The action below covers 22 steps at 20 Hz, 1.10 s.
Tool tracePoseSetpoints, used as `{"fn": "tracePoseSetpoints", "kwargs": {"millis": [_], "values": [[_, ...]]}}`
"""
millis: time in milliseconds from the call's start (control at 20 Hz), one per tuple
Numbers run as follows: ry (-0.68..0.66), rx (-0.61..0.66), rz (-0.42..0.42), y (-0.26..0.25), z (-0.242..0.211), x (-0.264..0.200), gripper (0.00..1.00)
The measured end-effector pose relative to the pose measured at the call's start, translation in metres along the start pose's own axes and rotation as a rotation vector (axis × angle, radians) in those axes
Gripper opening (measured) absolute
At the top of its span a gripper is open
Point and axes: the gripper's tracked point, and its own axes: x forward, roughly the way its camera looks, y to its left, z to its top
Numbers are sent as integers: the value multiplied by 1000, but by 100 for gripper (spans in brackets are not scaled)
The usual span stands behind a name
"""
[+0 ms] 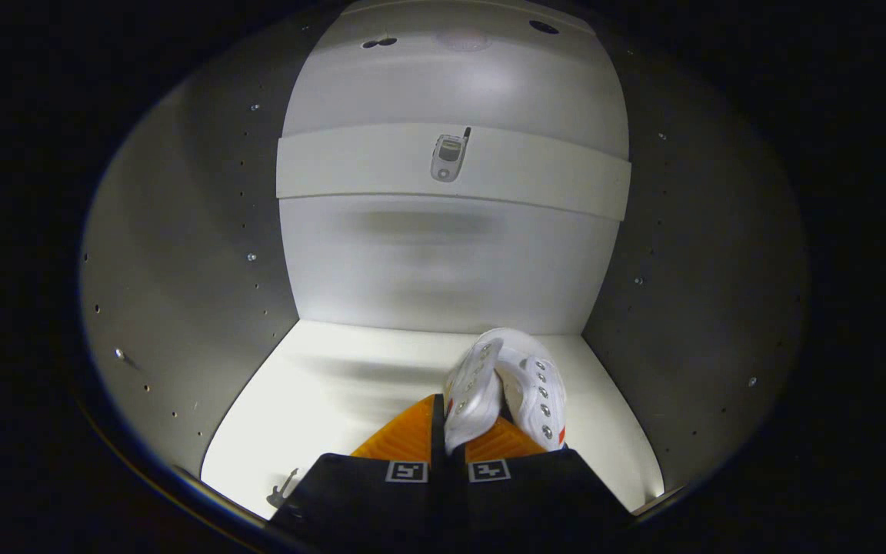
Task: Open the shoe cabinet door, grab the shoes and put them into the shoe cabinet, then close the shoe cabinet door.
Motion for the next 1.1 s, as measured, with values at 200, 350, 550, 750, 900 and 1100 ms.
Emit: {"fn": "tracePoseSetpoints", "kwargs": {"millis": [200, 350, 550, 750, 900, 1100], "values": [[14, -1, -12, 0, -4, 1, 5], [16, 13, -31, 0, -5, 1, 5], [35, 35, -48, 2, -12, -5, 15], [27, 14, -53, 9, -14, -21, 48], [18, 25, -54, 11, -12, -38, 78], [-25, 52, -71, 7, -3, -72, 91]]}}
